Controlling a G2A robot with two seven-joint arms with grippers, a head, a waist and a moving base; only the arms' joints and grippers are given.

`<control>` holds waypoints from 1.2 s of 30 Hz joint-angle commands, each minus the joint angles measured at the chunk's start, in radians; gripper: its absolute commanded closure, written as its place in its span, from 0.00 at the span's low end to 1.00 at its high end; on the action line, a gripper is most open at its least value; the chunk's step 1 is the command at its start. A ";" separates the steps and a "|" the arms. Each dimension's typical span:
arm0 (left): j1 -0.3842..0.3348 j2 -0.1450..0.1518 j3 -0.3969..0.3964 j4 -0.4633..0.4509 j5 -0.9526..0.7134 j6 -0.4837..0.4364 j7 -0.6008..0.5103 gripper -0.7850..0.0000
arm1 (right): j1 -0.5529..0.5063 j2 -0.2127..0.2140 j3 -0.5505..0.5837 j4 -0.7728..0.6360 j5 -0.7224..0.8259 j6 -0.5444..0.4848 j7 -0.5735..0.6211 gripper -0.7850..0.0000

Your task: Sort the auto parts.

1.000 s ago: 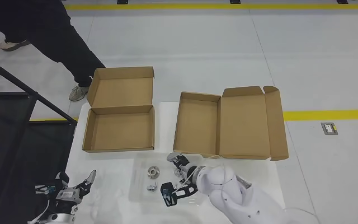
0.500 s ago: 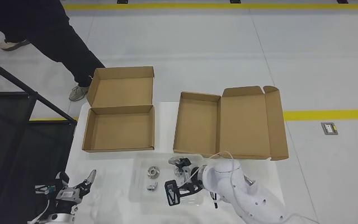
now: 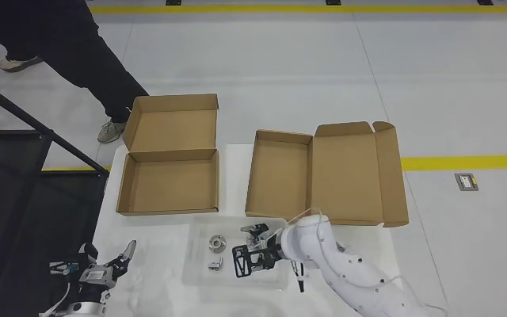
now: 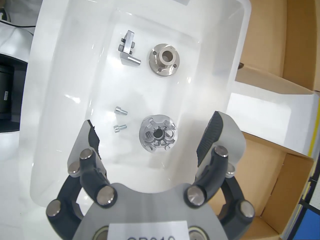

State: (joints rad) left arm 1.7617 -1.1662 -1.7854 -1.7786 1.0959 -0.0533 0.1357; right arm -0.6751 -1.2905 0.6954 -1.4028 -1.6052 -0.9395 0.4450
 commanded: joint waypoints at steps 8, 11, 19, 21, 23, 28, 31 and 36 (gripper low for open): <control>0.000 0.000 0.000 0.000 0.000 0.000 0.000 0.00 | 0.051 -0.041 -0.033 0.103 0.129 0.030 0.118 0.00; 0.000 0.000 0.000 0.000 0.000 0.000 0.000 0.00 | 0.064 -0.050 -0.041 0.134 0.157 0.030 0.130 0.07; 0.000 0.000 0.000 0.000 0.000 0.000 0.000 0.00 | 0.083 -0.067 -0.064 0.181 0.155 0.035 0.130 0.06; 0.000 0.000 0.000 0.000 0.000 0.000 0.000 0.00 | 0.086 -0.070 -0.070 0.190 0.149 0.039 0.128 0.07; 0.000 0.000 0.000 0.000 0.000 0.000 0.000 0.00 | 0.088 -0.073 -0.073 0.194 0.141 0.051 0.123 0.05; 0.000 0.000 0.000 0.000 0.000 0.000 0.000 0.00 | 0.087 -0.074 -0.070 0.201 0.120 0.067 0.099 0.06; 0.000 0.000 0.000 0.000 0.000 0.000 0.000 0.00 | 0.082 -0.073 -0.065 0.201 0.112 0.066 0.087 0.05; 0.000 0.000 0.000 0.000 0.000 0.000 0.000 0.00 | 0.072 -0.067 -0.052 0.187 0.091 0.054 0.054 0.03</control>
State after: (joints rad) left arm 1.7617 -1.1662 -1.7854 -1.7786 1.0959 -0.0533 0.1357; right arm -0.5999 -1.3583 0.6406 -1.2128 -1.5092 -0.8863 0.5000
